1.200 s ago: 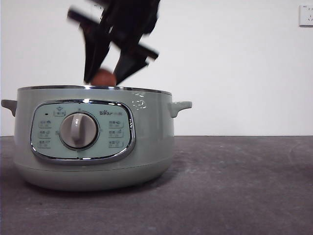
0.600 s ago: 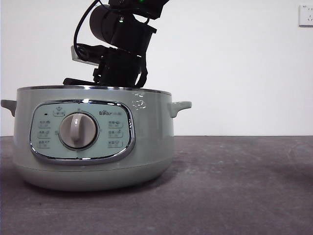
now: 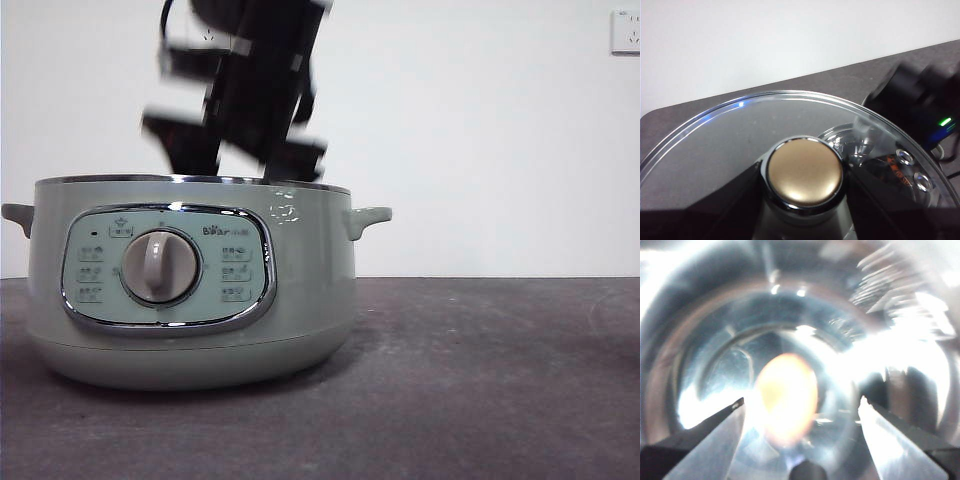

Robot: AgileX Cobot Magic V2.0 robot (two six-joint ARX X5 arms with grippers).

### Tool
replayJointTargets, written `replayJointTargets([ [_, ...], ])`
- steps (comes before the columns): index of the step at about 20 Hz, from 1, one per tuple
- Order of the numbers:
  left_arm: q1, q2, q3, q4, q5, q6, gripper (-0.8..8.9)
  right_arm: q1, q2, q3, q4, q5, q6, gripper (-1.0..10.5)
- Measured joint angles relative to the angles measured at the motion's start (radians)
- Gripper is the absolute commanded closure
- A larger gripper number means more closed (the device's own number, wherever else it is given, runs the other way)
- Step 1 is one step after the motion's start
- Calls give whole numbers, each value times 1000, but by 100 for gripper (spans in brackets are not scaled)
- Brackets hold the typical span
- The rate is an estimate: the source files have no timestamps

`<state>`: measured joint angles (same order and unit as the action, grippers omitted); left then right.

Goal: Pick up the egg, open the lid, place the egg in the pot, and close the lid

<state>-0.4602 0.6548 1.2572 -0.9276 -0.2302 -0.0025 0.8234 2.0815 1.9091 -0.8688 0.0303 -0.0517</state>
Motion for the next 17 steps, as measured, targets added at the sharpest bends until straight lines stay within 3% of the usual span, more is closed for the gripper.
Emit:
replayJointTargets([
  [3,0,51,0,35,1,0,821,-29,-180,0,-119,2,19,569],
  [7,0,219,0,119,15,0,821,-68,-418,0,-175,132,63,569],
  [11,-1,383,0,212,114,-1,821,-68,-571,0,-206,134,91,569],
  [17,-47,489,-53,341,111,-22,821,-68,-665,0,-272,139,114,569],
])
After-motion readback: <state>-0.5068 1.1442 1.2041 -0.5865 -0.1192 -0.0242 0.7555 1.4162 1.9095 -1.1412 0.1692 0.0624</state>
